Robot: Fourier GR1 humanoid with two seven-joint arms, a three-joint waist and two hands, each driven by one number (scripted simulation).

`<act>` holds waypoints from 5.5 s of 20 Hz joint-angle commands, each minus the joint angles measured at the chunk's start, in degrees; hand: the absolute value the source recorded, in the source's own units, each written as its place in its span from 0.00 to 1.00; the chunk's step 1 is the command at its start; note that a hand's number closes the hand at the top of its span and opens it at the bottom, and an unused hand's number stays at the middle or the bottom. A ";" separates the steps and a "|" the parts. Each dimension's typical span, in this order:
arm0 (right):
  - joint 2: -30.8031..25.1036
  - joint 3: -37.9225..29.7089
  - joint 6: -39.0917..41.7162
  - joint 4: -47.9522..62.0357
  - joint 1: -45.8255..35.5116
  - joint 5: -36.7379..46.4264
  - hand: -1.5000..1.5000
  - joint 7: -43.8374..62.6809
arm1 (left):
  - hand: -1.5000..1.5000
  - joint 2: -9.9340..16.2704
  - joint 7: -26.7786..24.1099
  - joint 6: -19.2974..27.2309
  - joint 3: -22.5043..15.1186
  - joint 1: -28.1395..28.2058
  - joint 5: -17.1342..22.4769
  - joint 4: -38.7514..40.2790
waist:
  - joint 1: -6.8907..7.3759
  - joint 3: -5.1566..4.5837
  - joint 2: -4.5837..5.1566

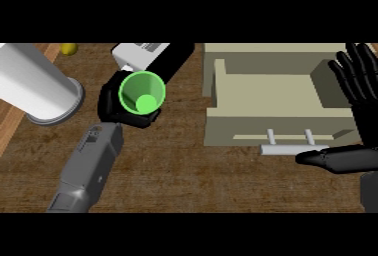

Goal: Pick up the cup, place it into the drawer and close the drawer

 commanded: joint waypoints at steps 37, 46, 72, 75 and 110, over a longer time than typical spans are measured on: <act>-0.50 1.66 3.70 5.31 -9.16 -1.93 0.00 -2.57 | 0.00 -3.44 38.71 21.39 -34.82 -33.24 14.84 17.70 | -11.07 0.05 3.29; 2.30 9.11 12.72 4.81 -9.87 -9.30 1.00 -2.59 | 0.00 -3.44 32.45 21.11 -31.23 -32.17 25.87 11.56 | -13.28 -0.01 3.51; -8.06 29.18 12.04 33.01 -4.28 33.03 0.00 -14.81 | 0.00 -2.66 21.15 19.01 -27.29 -24.15 36.11 6.48 | 1.71 0.03 0.80; -4.89 30.71 8.88 43.16 -8.79 36.76 1.00 -15.59 | 0.00 1.03 20.76 17.52 -27.11 -21.28 35.88 4.02 | 3.20 0.04 0.78; -15.08 6.65 5.56 75.52 -39.67 25.94 1.00 -28.00 | 0.00 8.45 24.64 6.65 -29.43 -6.90 36.73 -10.71 | 12.41 0.11 3.03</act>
